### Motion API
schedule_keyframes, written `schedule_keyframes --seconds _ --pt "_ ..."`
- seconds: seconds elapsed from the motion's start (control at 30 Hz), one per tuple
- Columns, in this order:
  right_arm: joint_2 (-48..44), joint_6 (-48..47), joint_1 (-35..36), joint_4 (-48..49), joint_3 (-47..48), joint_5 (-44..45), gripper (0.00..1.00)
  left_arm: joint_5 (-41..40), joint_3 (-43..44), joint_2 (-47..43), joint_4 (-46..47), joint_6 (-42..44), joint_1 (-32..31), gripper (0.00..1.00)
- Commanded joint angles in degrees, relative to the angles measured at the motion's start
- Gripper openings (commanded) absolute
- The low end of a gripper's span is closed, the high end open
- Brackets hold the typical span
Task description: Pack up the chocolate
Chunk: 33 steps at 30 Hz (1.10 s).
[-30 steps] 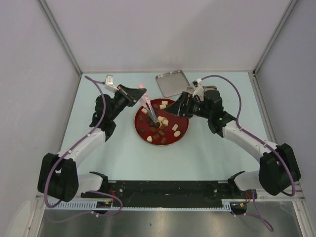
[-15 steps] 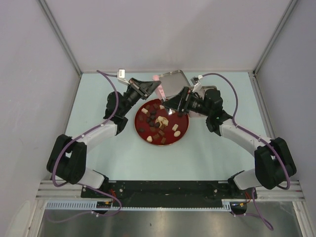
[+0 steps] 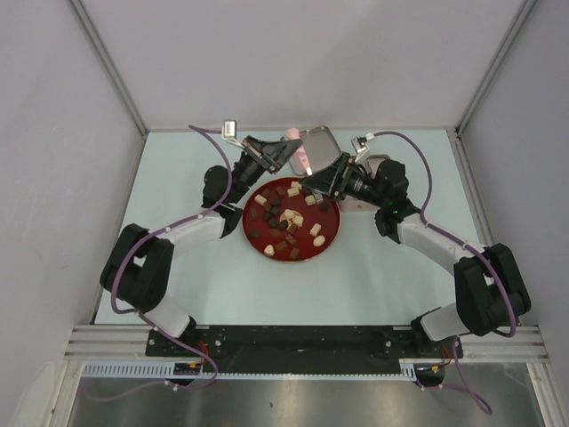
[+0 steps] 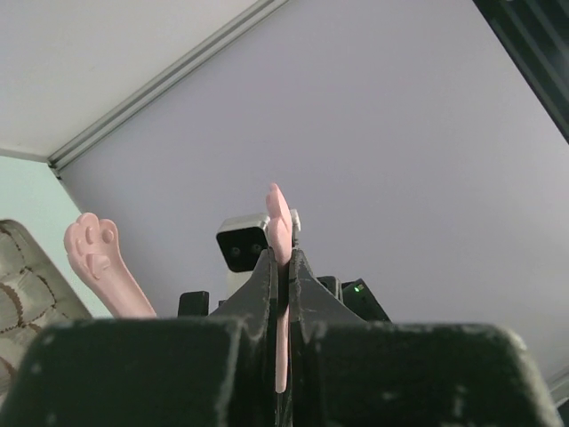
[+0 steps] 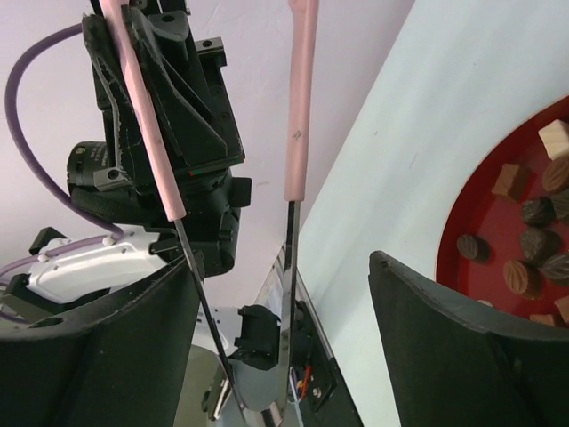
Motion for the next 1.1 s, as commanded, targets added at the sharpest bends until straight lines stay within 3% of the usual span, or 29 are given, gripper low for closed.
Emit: schedule_keyframes --seconds 0.0,0.27,0.67,0.77,0.87,0.9,0.97,1.07 --pt "0.7 2.2 -0.7 6.9 -0.1 -3.0 0.77 0.9 3.6 0.8 8.4 -2.2 -0.9 0.00" --pt "1.9 4.4 -2.0 12.2 -0.2 -5.6 0.65 2.9 5.6 3.4 10.8 -3.2 -1.3 0.00" --pt "1.8 4.2 -3.5 14.2 -0.1 -8.6 0.31 4.3 5.3 3.6 11.4 -1.9 -1.6 0.01" --pt "1.3 2.7 -3.9 12.8 -0.1 -8.8 0.25 4.5 5.0 2.7 10.0 0.4 -1.5 0.11" --pt "0.1 0.8 -4.2 10.0 -0.1 -8.5 0.20 4.4 4.6 0.8 7.4 3.4 -1.2 0.28" --pt "-0.1 -0.6 -4.2 8.5 -0.1 -8.4 0.19 4.4 4.5 0.2 6.5 4.2 -1.2 0.40" --pt "-1.0 -2.0 -4.4 6.7 -0.1 -8.2 0.19 4.2 4.0 -1.9 4.4 7.2 -0.6 0.48" --pt "-1.8 -4.8 -4.6 3.8 -0.1 -8.1 0.17 3.8 3.1 -5.5 -0.4 11.4 0.1 0.70"
